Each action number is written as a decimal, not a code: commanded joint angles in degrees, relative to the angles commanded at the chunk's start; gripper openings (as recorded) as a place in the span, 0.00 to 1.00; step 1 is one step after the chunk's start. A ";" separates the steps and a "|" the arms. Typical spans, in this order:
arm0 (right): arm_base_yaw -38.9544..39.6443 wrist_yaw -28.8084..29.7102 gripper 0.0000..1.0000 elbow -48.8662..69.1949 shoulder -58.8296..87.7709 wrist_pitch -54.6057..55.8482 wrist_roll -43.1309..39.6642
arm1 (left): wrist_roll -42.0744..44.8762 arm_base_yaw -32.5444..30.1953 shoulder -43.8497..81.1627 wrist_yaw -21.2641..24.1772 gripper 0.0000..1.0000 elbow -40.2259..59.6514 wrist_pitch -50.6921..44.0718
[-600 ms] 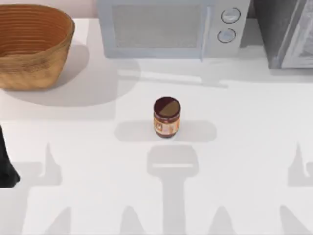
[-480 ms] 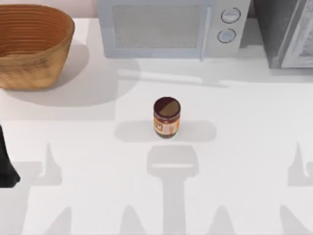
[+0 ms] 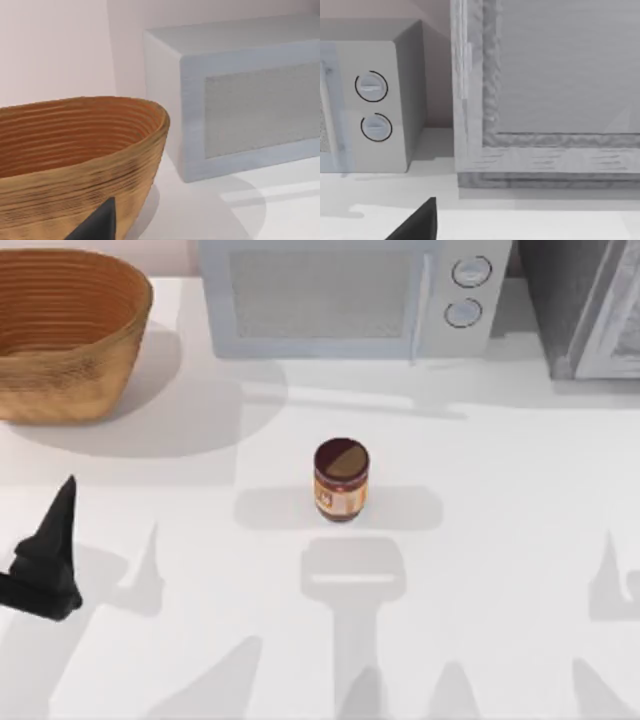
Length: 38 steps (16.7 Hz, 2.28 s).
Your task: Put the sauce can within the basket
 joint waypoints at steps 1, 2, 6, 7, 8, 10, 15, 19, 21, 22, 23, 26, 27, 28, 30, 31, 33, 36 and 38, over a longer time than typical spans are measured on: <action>0.00 0.00 1.00 0.00 0.00 0.00 0.00 | 0.71 -0.35 4.11 2.11 1.00 1.49 2.48; 0.00 0.00 1.00 0.00 0.00 0.00 0.00 | 1.41 -0.62 8.57 4.25 1.00 3.09 5.15; 0.00 0.00 1.00 0.00 0.00 0.00 0.00 | 3.48 -1.04 29.58 13.06 1.00 10.79 17.56; 0.00 0.00 1.00 0.00 0.00 0.00 0.00 | 3.71 -1.09 35.19 15.34 1.00 12.96 20.98; 0.00 0.00 1.00 0.00 0.00 0.00 0.00 | 3.80 -1.13 40.82 17.62 1.00 15.17 24.44; 0.00 0.00 1.00 0.00 0.00 0.00 0.00 | 3.62 -1.21 52.02 22.20 1.00 19.69 31.46; 0.00 0.00 1.00 0.00 0.00 0.00 0.00 | 1.30 -1.27 78.23 33.14 1.00 30.77 48.55; 0.00 0.00 1.00 0.00 0.00 0.00 0.00 | -0.75 -2.18 95.77 42.01 1.00 38.76 60.95; 0.00 0.00 1.00 0.00 0.00 0.00 0.00 | -1.42 -3.19 103.63 46.59 1.00 42.21 66.40; 0.00 0.00 1.00 0.00 0.00 0.00 0.00 | -1.64 -3.79 107.40 48.80 1.00 43.68 68.77; 0.00 0.00 1.00 0.00 0.00 0.00 0.00 | -1.80 -4.42 111.01 50.87 1.00 44.91 70.80; 0.00 0.00 1.00 0.00 0.00 0.00 0.00 | -2.06 -6.22 120.60 56.21 1.00 47.44 75.33; 0.00 0.00 1.00 0.00 0.00 0.00 0.00 | -2.09 -6.70 123.03 57.57 1.00 47.92 76.30; 0.00 0.00 1.00 0.00 0.00 0.00 0.00 | -2.11 -7.10 125.01 58.70 1.00 48.27 77.07; 0.00 0.00 1.00 0.00 0.00 0.00 0.00 | -2.11 -7.55 127.24 60.06 1.00 48.62 77.93; 0.00 0.00 1.00 0.00 0.00 0.00 0.00 | -2.11 -7.60 127.45 60.20 1.00 48.65 78.01; 0.00 0.00 1.00 0.00 0.00 0.00 0.00 | -2.11 -7.60 127.45 60.20 1.00 48.65 78.01; 0.00 0.00 1.00 0.00 0.00 0.00 0.00 | -2.11 -7.48 127.38 59.99 1.00 48.58 77.82; 0.00 0.00 1.00 0.00 0.00 0.00 0.00 | -2.18 -9.17 127.66 58.59 1.00 49.82 77.13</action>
